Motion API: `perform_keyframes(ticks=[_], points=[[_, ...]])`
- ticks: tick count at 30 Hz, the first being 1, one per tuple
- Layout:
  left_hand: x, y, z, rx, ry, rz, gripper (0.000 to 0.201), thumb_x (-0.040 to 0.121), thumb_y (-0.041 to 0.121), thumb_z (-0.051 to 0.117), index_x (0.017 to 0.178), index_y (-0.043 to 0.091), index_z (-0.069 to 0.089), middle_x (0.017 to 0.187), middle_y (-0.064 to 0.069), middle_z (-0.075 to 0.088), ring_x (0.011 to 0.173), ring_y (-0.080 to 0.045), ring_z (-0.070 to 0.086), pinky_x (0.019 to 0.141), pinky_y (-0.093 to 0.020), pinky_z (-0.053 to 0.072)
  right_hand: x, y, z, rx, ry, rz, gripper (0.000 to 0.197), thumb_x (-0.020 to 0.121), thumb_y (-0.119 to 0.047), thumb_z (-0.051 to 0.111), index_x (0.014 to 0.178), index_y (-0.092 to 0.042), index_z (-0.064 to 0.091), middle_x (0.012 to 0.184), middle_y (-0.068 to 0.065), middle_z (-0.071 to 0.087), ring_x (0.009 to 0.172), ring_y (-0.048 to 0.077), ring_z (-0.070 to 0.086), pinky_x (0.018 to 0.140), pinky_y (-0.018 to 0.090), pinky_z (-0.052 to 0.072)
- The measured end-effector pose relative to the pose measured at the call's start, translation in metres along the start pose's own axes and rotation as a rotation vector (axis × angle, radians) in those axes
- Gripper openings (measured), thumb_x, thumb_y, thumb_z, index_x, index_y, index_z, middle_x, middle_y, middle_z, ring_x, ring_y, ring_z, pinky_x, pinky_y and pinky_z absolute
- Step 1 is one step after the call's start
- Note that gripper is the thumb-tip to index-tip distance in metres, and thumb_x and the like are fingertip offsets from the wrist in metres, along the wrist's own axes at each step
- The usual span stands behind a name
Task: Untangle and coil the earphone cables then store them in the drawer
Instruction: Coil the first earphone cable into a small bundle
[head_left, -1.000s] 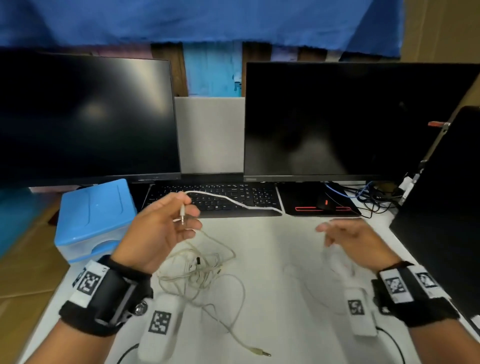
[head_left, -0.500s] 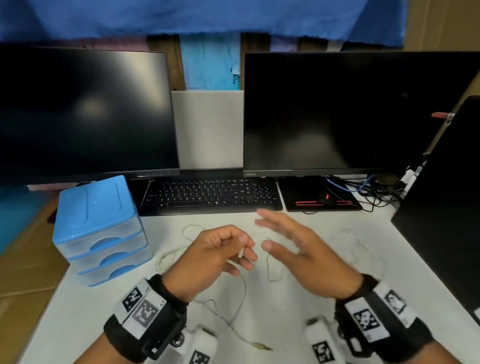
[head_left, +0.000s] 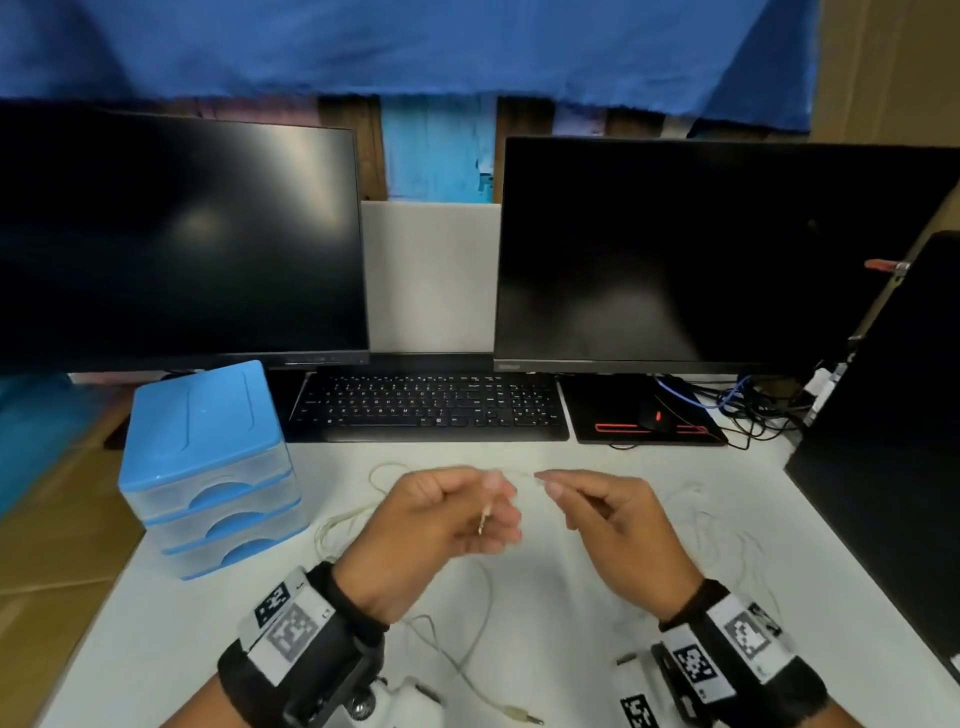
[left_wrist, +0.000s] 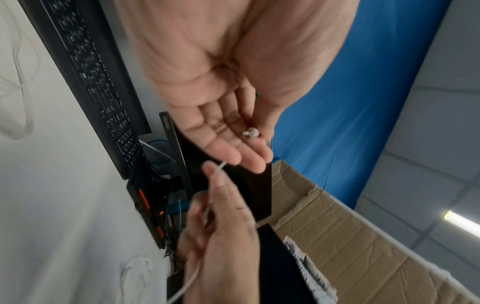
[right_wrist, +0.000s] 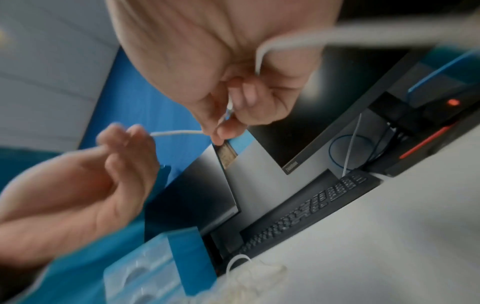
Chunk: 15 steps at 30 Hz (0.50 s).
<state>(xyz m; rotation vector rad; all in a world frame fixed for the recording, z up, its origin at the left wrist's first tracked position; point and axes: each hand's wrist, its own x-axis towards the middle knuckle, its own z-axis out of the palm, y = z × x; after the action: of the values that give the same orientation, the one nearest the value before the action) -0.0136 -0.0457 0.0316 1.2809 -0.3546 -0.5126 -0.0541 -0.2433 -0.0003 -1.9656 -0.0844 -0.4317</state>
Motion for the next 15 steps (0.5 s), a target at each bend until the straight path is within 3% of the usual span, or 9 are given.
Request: perform_keyframes(ticks=[3, 4, 6, 8, 12, 15], points=[[0.007, 0.003, -0.005, -0.185, 0.132, 0.093, 0.029, 0.08, 0.027, 0.058, 0.091, 0.004, 0.071, 0.085, -0.012, 0.075, 0.084, -0.023, 0.074, 0.07, -0.025, 0.059, -0.014, 0.007, 0.017, -0.163, -0.198, -0.031, 0.019, 0.096, -0.024, 0.06, 0.105, -0.023, 0.077, 0.085, -0.027, 0.072, 0.074, -0.007, 0.063, 0.071, 0.011, 0.047], [0.008, 0.003, -0.006, -0.207, 0.166, 0.114, 0.031, 0.081, 0.027, 0.057, 0.095, 0.002, 0.069, 0.088, -0.014, 0.076, 0.089, -0.024, 0.074, 0.073, -0.025, 0.059, -0.019, 0.006, 0.024, -0.19, -0.264, -0.048, 0.021, 0.098, -0.028, 0.057, 0.105, -0.021, 0.076, 0.08, -0.027, 0.07, 0.072, -0.005, 0.063, 0.071, 0.012, 0.048], [0.01, -0.001, -0.006, -0.204, 0.227, 0.143, 0.032, 0.083, 0.028, 0.058, 0.098, 0.002, 0.069, 0.093, -0.014, 0.076, 0.095, -0.025, 0.073, 0.08, -0.027, 0.059, -0.029, 0.001, 0.035, -0.271, -0.374, -0.129, 0.031, 0.101, -0.034, 0.048, 0.097, -0.013, 0.07, 0.064, -0.011, 0.062, 0.059, 0.009, 0.057, 0.068, 0.029, 0.053], [0.01, -0.007, -0.005, -0.145, 0.284, 0.169, 0.032, 0.083, 0.029, 0.059, 0.1, 0.004, 0.07, 0.096, -0.014, 0.076, 0.097, -0.024, 0.072, 0.083, -0.028, 0.058, -0.036, -0.012, 0.038, -0.355, -0.466, -0.184, 0.031, 0.102, -0.034, 0.042, 0.091, -0.013, 0.061, 0.06, 0.0, 0.051, 0.056, 0.018, 0.047, 0.066, 0.039, 0.05], [0.01, -0.017, -0.005, 0.082, 0.294, 0.238, 0.022, 0.086, 0.023, 0.06, 0.1, 0.012, 0.073, 0.096, -0.008, 0.077, 0.097, -0.017, 0.072, 0.081, -0.023, 0.057, -0.039, -0.045, 0.026, -0.429, -0.558, -0.225, 0.03, 0.102, -0.035, 0.039, 0.092, -0.014, 0.058, 0.061, -0.001, 0.049, 0.059, 0.02, 0.046, 0.065, 0.04, 0.045], [0.01, -0.023, -0.005, 0.15, 0.244, 0.208, 0.02, 0.089, 0.012, 0.06, 0.106, 0.008, 0.072, 0.096, -0.005, 0.078, 0.097, -0.018, 0.072, 0.074, -0.022, 0.057, -0.036, -0.061, 0.011, -0.401, -0.551, -0.251, 0.031, 0.102, -0.035, 0.039, 0.096, -0.015, 0.061, 0.065, 0.001, 0.055, 0.062, 0.019, 0.05, 0.067, 0.037, 0.046]])
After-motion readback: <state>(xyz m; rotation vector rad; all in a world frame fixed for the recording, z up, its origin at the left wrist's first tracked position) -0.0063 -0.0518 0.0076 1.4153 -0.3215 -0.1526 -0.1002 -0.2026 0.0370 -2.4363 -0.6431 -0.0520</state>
